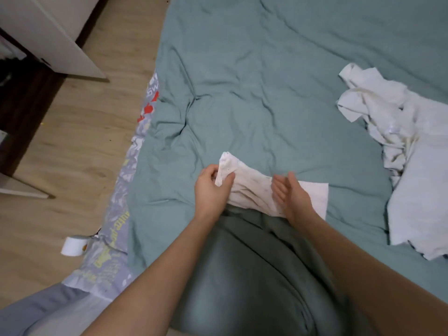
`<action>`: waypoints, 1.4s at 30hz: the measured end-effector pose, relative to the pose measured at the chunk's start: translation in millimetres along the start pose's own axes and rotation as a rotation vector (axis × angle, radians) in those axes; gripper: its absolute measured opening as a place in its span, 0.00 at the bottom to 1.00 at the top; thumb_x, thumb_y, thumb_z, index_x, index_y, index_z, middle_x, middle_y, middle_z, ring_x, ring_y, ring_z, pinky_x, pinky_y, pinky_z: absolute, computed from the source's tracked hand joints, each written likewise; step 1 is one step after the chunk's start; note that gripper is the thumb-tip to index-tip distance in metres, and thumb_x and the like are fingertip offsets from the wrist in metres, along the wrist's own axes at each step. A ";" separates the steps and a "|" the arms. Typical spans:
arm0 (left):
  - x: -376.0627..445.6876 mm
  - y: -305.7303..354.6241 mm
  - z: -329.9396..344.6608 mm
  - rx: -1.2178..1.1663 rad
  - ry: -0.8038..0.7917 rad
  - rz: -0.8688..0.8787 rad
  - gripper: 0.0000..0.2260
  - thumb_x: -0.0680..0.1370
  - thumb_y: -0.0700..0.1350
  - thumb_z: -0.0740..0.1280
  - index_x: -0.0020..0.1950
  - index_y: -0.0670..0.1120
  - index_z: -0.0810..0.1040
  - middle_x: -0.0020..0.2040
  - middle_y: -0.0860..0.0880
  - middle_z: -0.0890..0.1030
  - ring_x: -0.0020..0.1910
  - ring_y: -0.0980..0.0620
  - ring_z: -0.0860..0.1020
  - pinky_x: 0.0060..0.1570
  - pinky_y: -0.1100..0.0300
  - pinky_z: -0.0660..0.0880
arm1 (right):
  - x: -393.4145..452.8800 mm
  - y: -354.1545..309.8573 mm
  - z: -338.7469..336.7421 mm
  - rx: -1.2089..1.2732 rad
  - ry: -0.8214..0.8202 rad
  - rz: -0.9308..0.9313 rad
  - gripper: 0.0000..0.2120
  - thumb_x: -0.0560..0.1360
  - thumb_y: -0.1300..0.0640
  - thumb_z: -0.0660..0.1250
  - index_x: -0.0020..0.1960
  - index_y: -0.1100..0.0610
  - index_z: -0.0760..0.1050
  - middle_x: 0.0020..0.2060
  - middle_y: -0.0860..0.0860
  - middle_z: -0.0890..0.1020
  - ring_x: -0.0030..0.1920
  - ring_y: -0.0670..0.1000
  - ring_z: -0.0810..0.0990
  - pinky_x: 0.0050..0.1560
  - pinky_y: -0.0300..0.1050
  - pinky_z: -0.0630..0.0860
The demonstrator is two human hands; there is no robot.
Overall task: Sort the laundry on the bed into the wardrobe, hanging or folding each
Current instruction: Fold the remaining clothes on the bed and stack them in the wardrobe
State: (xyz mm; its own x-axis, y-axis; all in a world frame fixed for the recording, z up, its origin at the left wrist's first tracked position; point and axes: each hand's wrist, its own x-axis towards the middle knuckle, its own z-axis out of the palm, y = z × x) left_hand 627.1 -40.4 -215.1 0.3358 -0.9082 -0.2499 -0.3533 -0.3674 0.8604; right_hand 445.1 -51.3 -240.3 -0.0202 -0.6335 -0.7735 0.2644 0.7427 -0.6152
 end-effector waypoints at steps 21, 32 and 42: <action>-69.2 20.8 116.8 0.236 -0.452 0.276 0.27 0.67 0.40 0.66 0.67 0.44 0.71 0.63 0.52 0.71 0.62 0.54 0.68 0.67 0.62 0.64 | -6.7 -43.0 -131.8 -0.507 0.033 0.099 0.19 0.65 0.73 0.73 0.55 0.71 0.78 0.53 0.63 0.81 0.53 0.61 0.81 0.55 0.56 0.78; 25.0 59.4 109.0 1.210 -1.157 0.481 0.26 0.65 0.58 0.61 0.60 0.52 0.77 0.60 0.46 0.77 0.69 0.48 0.66 0.72 0.52 0.43 | -23.0 -41.7 -125.1 -0.682 -0.226 -0.155 0.10 0.69 0.68 0.73 0.50 0.62 0.80 0.43 0.53 0.82 0.39 0.43 0.80 0.43 0.36 0.76; 34.3 25.9 99.8 1.055 -0.818 0.392 0.21 0.78 0.64 0.59 0.45 0.47 0.75 0.51 0.45 0.81 0.52 0.43 0.77 0.44 0.55 0.69 | 8.7 -4.6 -102.3 -0.677 0.393 -0.193 0.09 0.67 0.61 0.76 0.43 0.61 0.77 0.36 0.55 0.78 0.38 0.51 0.75 0.27 0.37 0.63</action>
State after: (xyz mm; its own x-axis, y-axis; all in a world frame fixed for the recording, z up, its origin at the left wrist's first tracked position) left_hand 542.3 -101.1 -245.7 -0.4085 -0.7097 -0.5739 -0.9120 0.2925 0.2875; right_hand 345.2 -38.0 -259.8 -0.3772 -0.7347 -0.5638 -0.4176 0.6783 -0.6045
